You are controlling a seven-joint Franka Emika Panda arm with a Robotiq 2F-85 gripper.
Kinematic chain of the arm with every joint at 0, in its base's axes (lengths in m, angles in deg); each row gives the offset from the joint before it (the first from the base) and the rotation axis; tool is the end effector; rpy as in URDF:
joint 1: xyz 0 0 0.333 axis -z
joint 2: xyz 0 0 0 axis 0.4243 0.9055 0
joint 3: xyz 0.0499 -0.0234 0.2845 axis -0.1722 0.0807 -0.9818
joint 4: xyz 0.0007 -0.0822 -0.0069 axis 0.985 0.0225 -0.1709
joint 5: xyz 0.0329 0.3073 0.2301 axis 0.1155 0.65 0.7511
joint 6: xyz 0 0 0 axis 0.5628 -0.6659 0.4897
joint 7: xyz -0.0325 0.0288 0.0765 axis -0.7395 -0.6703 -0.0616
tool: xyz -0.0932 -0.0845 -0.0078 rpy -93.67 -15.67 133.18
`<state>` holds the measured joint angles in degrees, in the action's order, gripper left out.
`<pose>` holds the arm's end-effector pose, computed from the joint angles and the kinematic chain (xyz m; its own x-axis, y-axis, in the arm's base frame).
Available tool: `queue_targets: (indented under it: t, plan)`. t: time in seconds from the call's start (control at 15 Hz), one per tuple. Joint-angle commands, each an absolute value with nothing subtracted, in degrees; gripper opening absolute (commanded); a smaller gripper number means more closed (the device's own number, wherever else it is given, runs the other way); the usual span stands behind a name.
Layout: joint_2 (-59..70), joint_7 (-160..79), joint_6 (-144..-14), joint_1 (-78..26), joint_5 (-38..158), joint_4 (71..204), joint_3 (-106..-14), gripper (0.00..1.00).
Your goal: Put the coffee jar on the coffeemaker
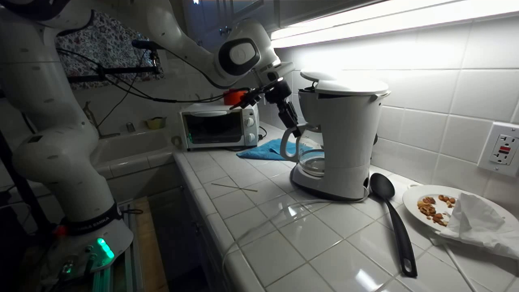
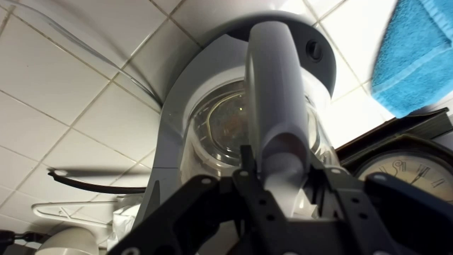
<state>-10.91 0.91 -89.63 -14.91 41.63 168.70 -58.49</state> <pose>0.5487 -0.1544 0.3982 0.6170 -0.6527 0.4397 -0.7202 -0.6935 -0.0188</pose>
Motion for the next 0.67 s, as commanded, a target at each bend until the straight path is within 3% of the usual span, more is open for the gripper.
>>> queue_targets:
  t: [0.0, 0.2, 0.27, 0.33, 0.4, 0.53, 0.6]
  plan:
    - [-9.97, -0.4, -88.29, -15.74, 43.09, 167.36, -57.5, 0.09]
    - [-9.91, -0.39, -88.24, -15.85, 43.1, 167.33, -57.37, 0.1]
    - [-9.89, -0.4, -88.18, -15.89, 43.07, 167.29, -57.35, 0.26]
    - [-9.88, -0.48, -88.22, -15.93, 43.11, 167.27, -57.32, 0.5]
    - [-9.9, -0.49, -88.21, -15.98, 43.09, 167.3, -57.28, 0.42]
    - [-9.89, -0.59, -88.17, -16.03, 43.24, 167.29, -57.18, 0.67]
    - [-9.95, -0.54, -88.09, -16.05, 43.26, 167.3, -57.15, 0.7]
